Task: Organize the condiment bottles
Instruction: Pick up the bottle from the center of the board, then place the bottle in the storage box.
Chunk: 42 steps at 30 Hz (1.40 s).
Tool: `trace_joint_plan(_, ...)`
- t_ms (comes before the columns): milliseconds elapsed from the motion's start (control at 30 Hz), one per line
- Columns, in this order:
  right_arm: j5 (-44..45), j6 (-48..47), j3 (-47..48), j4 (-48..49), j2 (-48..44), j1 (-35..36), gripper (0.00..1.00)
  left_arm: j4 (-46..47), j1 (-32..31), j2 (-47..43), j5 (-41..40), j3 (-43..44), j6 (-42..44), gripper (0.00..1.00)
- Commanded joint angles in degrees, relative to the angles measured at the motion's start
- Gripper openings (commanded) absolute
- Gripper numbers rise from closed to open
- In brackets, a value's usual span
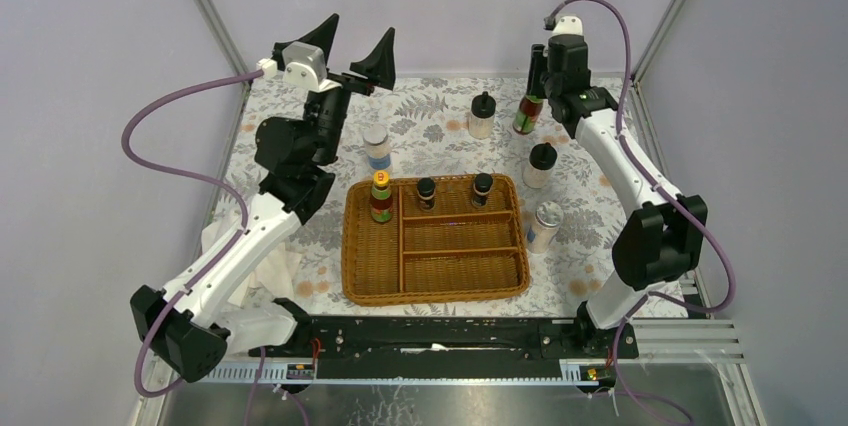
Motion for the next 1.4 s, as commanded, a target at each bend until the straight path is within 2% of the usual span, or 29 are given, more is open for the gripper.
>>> trace_joint_plan(0,-1.11,-1.8,5.28,5.72,-6.29,3.76,0.0,2.2,-0.32,-1.89,-1.67,-0.38,0.11,0.99)
trace_joint_plan(467,-1.37,-3.12,2.67,4.56,-14.17,14.48,0.0,0.93,-0.29,-2.72,-2.94,1.26,-0.84,0.99)
trace_joint_plan(1000,-6.44,-1.09,-8.61,2.5,-28.66,28.06,0.0,-2.19,-0.32,-1.82,-3.41,7.62,-1.51,0.99)
trace_joint_plan(1367,-9.71,-1.38,-10.94,1.75,-29.56,37.58,0.0,-4.68,-0.28,-0.32,-3.41,11.96,-0.15,0.99)
